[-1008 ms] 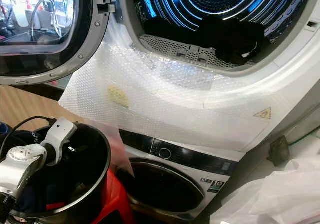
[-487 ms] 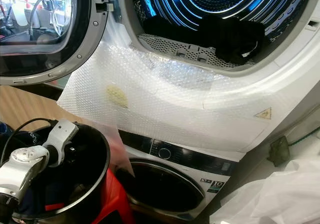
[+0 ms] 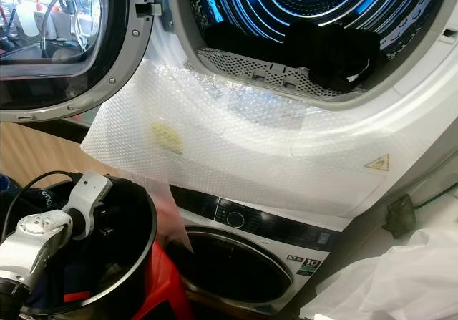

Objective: Clothes washing

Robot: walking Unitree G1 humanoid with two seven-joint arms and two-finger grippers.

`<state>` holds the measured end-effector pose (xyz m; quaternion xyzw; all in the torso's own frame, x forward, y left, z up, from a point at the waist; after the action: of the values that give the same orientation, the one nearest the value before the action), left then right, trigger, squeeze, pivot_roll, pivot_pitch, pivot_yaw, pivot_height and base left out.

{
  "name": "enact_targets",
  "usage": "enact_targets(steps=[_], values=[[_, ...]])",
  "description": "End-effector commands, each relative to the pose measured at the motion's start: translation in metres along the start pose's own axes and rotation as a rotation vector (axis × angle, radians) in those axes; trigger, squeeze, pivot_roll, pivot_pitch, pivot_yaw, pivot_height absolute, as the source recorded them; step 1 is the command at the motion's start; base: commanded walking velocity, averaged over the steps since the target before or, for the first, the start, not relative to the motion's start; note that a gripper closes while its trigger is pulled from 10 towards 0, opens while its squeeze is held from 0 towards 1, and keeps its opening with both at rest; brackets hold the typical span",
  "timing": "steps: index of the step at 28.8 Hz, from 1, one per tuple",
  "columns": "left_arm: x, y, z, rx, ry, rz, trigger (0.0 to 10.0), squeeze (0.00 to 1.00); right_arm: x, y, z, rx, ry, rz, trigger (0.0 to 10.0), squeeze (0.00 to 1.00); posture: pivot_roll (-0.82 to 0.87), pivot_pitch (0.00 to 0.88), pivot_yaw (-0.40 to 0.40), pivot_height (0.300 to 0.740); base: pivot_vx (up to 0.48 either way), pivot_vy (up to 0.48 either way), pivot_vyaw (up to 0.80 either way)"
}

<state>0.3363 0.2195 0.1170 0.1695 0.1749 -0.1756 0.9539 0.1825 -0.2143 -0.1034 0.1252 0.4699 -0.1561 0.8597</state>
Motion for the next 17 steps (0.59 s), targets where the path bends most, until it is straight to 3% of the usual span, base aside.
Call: enact_targets(steps=[1, 6, 9, 11, 17], values=[[-0.001, -0.001, 0.007, -0.007, -0.039, 0.008, 0.0, 0.00, 0.000, 0.000, 0.002, 0.004, 0.001, -0.002, 10.0, 0.00, -0.03, 0.100, -0.102, 0.740, 0.000, 0.000, 0.00], [-0.003, -0.002, 0.010, -0.017, -0.066, 0.022, 0.0, 0.00, 0.001, 0.004, 0.002, -0.006, 0.002, 0.010, 10.0, 0.00, -0.02, 0.091, -0.101, 0.740, 0.000, 0.000, 0.00], [-0.021, -0.002, 0.043, -0.045, -0.237, 0.039, 0.0, 0.00, 0.001, 0.021, 0.018, -0.035, -0.045, 0.135, 10.0, 0.00, -0.02, 0.076, -0.091, 0.740, 0.000, 0.000, 0.00], [-0.030, -0.003, 0.054, -0.056, -0.302, 0.030, 0.0, 0.00, 0.001, 0.026, 0.024, -0.039, -0.066, 0.192, 10.0, 0.00, -0.02, 0.072, -0.089, 0.740, 0.000, 0.000, 0.00], [-0.063, -0.010, 0.071, -0.068, -0.444, -0.018, 0.0, 0.00, -0.001, 0.022, 0.046, -0.023, -0.139, 0.267, 10.0, 0.00, 0.00, 0.069, -0.090, 0.740, 0.000, 0.000, 0.00]])
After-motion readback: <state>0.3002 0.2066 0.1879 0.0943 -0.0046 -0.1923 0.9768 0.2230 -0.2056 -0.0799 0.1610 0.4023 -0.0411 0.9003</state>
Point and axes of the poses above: a point about 5 cm out from each wrist's last joint towards the gripper, its own x axis pointing out of the wrist towards the gripper, its own z axis along the axis of the wrist's last joint, y = z × x, the point moved 2 cm from there along x, pointing out of the wrist towards the gripper, and after that the axes turned 6 degrees about x, right-handed, at the moved point
